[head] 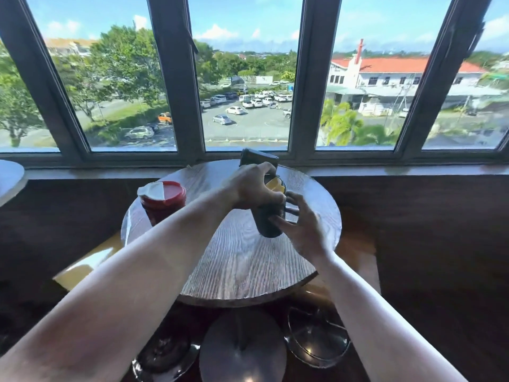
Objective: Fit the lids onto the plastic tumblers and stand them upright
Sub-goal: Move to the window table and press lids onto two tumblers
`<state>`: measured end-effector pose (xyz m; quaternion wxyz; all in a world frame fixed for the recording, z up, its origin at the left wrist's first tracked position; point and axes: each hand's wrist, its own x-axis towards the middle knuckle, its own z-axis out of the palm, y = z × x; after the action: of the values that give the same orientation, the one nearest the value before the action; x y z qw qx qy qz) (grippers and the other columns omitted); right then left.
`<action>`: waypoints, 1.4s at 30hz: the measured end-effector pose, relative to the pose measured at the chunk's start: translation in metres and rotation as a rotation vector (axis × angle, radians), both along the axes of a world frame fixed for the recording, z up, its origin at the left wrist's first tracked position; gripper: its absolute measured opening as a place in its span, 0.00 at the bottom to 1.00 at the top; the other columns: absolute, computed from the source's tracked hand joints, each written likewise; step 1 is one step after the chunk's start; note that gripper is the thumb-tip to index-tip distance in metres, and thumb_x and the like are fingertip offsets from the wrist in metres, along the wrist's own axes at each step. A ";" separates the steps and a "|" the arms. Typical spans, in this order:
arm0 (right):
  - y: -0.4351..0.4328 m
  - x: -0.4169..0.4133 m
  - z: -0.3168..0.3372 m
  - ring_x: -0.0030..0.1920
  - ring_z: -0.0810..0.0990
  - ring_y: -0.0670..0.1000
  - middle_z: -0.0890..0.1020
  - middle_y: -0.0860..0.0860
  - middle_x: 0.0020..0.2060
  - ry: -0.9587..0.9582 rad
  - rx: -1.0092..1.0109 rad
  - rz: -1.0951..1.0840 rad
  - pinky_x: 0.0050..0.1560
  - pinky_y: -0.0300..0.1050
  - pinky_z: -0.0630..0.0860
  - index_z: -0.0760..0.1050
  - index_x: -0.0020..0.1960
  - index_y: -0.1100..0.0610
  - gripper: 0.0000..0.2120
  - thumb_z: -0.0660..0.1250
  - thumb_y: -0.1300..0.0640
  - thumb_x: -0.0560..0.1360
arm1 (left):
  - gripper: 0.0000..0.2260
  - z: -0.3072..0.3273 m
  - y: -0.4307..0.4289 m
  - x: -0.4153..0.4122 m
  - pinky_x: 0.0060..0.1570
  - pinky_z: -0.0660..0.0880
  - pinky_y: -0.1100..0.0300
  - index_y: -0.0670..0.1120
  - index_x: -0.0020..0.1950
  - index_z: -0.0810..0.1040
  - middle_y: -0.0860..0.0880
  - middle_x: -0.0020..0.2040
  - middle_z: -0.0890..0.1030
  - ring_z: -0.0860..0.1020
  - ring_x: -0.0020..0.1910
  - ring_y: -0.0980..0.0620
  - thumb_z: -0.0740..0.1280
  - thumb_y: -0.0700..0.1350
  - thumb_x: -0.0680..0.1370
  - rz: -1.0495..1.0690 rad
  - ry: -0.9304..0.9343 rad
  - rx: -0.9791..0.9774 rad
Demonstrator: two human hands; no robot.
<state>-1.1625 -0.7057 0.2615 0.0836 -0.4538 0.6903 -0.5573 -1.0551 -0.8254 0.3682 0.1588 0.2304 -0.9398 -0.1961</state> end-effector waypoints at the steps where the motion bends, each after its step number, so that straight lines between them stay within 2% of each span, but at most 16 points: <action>1: 0.001 -0.005 -0.001 0.58 0.80 0.43 0.80 0.44 0.61 -0.014 0.012 -0.009 0.45 0.27 0.74 0.69 0.68 0.47 0.29 0.77 0.54 0.71 | 0.30 -0.002 0.001 -0.007 0.43 0.68 0.65 0.47 0.71 0.73 0.47 0.62 0.80 0.75 0.51 0.52 0.74 0.55 0.72 0.004 -0.004 0.007; 5: 0.002 -0.022 -0.003 0.54 0.80 0.40 0.80 0.42 0.59 -0.054 0.044 -0.024 0.46 0.26 0.73 0.70 0.67 0.48 0.28 0.76 0.54 0.71 | 0.36 -0.009 0.001 -0.027 0.49 0.67 0.61 0.48 0.75 0.67 0.45 0.64 0.79 0.77 0.58 0.48 0.74 0.57 0.71 0.041 -0.021 0.026; 8: -0.001 -0.029 -0.007 0.54 0.82 0.41 0.80 0.41 0.57 -0.079 0.052 -0.007 0.53 0.41 0.79 0.70 0.66 0.46 0.26 0.76 0.52 0.71 | 0.37 -0.010 0.002 -0.034 0.48 0.67 0.59 0.49 0.76 0.64 0.44 0.61 0.79 0.76 0.54 0.46 0.73 0.58 0.71 0.060 -0.034 0.006; 11: -0.007 -0.032 -0.011 0.54 0.83 0.44 0.81 0.43 0.57 -0.118 0.050 0.024 0.54 0.47 0.81 0.71 0.65 0.47 0.27 0.77 0.52 0.70 | 0.35 -0.010 0.000 -0.036 0.46 0.68 0.58 0.50 0.75 0.64 0.43 0.56 0.79 0.75 0.49 0.45 0.72 0.58 0.71 0.089 -0.049 -0.021; 13: -0.010 -0.031 -0.010 0.53 0.82 0.44 0.81 0.44 0.56 -0.121 0.047 0.032 0.53 0.43 0.81 0.71 0.65 0.48 0.26 0.77 0.53 0.71 | 0.37 -0.013 -0.003 -0.035 0.45 0.68 0.57 0.50 0.76 0.63 0.41 0.56 0.80 0.77 0.51 0.42 0.72 0.59 0.72 0.117 -0.044 -0.033; 16: -0.011 -0.031 -0.006 0.49 0.80 0.36 0.80 0.39 0.51 -0.089 0.060 0.029 0.44 0.29 0.76 0.71 0.64 0.48 0.25 0.76 0.53 0.71 | 0.37 -0.015 -0.006 -0.034 0.46 0.68 0.56 0.51 0.77 0.63 0.40 0.58 0.81 0.79 0.54 0.41 0.71 0.59 0.72 0.146 -0.028 -0.048; 20: -0.013 -0.030 -0.005 0.48 0.80 0.35 0.80 0.39 0.52 -0.074 0.067 0.015 0.45 0.31 0.77 0.71 0.64 0.47 0.25 0.77 0.52 0.71 | 0.36 -0.018 -0.006 -0.034 0.47 0.69 0.56 0.50 0.77 0.63 0.41 0.60 0.81 0.79 0.55 0.42 0.71 0.59 0.73 0.129 -0.020 -0.054; 23: -0.010 -0.027 -0.007 0.49 0.79 0.35 0.79 0.40 0.53 -0.061 0.074 0.004 0.41 0.26 0.74 0.70 0.66 0.48 0.27 0.76 0.52 0.71 | 0.36 -0.019 -0.006 -0.030 0.50 0.68 0.57 0.50 0.77 0.63 0.41 0.64 0.80 0.78 0.59 0.42 0.71 0.59 0.74 0.108 -0.025 -0.060; 25: -0.009 -0.025 -0.008 0.51 0.80 0.39 0.80 0.43 0.57 -0.045 0.069 -0.015 0.47 0.32 0.78 0.69 0.66 0.48 0.27 0.76 0.49 0.71 | 0.37 -0.017 -0.008 -0.025 0.55 0.69 0.55 0.50 0.78 0.61 0.41 0.69 0.76 0.75 0.65 0.42 0.70 0.60 0.74 0.085 -0.045 -0.046; 28: -0.008 -0.018 -0.002 0.58 0.80 0.49 0.79 0.48 0.63 -0.042 0.016 -0.072 0.57 0.53 0.79 0.68 0.67 0.49 0.30 0.75 0.44 0.70 | 0.37 -0.010 -0.012 -0.009 0.66 0.69 0.50 0.48 0.79 0.61 0.41 0.74 0.71 0.72 0.70 0.42 0.70 0.61 0.75 0.036 -0.032 0.012; 30: -0.007 -0.011 0.008 0.60 0.78 0.51 0.77 0.50 0.63 0.031 -0.026 -0.130 0.58 0.57 0.78 0.68 0.66 0.49 0.30 0.71 0.39 0.70 | 0.34 -0.002 -0.019 0.007 0.67 0.69 0.50 0.47 0.77 0.65 0.43 0.73 0.72 0.72 0.70 0.44 0.69 0.62 0.76 0.039 0.003 -0.046; 32: -0.006 -0.003 0.022 0.59 0.77 0.51 0.77 0.50 0.60 0.093 -0.099 -0.190 0.57 0.59 0.78 0.70 0.63 0.50 0.24 0.68 0.41 0.72 | 0.29 0.006 -0.028 0.027 0.63 0.70 0.53 0.48 0.73 0.70 0.45 0.71 0.75 0.75 0.67 0.47 0.67 0.61 0.77 0.068 0.062 -0.130; 35: -0.012 0.016 0.043 0.51 0.77 0.48 0.77 0.47 0.53 0.169 -0.203 -0.230 0.53 0.53 0.78 0.75 0.57 0.52 0.12 0.69 0.53 0.74 | 0.19 0.018 -0.043 0.061 0.55 0.70 0.59 0.48 0.64 0.78 0.46 0.62 0.81 0.78 0.60 0.48 0.69 0.56 0.77 0.112 0.171 -0.182; 38: -0.027 0.048 0.058 0.44 0.75 0.44 0.79 0.50 0.49 0.305 -0.210 -0.201 0.47 0.32 0.72 0.78 0.49 0.54 0.05 0.68 0.57 0.73 | 0.15 0.022 -0.061 0.099 0.51 0.70 0.59 0.48 0.59 0.80 0.48 0.56 0.81 0.78 0.54 0.49 0.71 0.53 0.76 0.186 0.234 -0.189; 39: -0.033 0.059 0.061 0.43 0.75 0.45 0.80 0.51 0.48 0.350 -0.204 -0.194 0.44 0.32 0.70 0.79 0.47 0.55 0.04 0.68 0.57 0.72 | 0.13 0.022 -0.067 0.111 0.51 0.70 0.58 0.48 0.58 0.80 0.48 0.55 0.81 0.79 0.53 0.50 0.72 0.52 0.76 0.201 0.245 -0.179; 42: -0.052 0.085 0.060 0.46 0.79 0.51 0.80 0.51 0.48 0.390 -0.140 -0.139 0.45 0.45 0.75 0.78 0.49 0.54 0.06 0.68 0.55 0.72 | 0.13 0.012 -0.084 0.145 0.54 0.71 0.58 0.51 0.56 0.80 0.48 0.56 0.80 0.79 0.55 0.50 0.73 0.52 0.74 0.210 0.246 -0.076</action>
<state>-1.0772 -0.7580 0.3213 -0.1220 -0.5091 0.6826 -0.5099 -0.9097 -0.9098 0.3807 0.3011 0.2954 -0.8907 -0.1695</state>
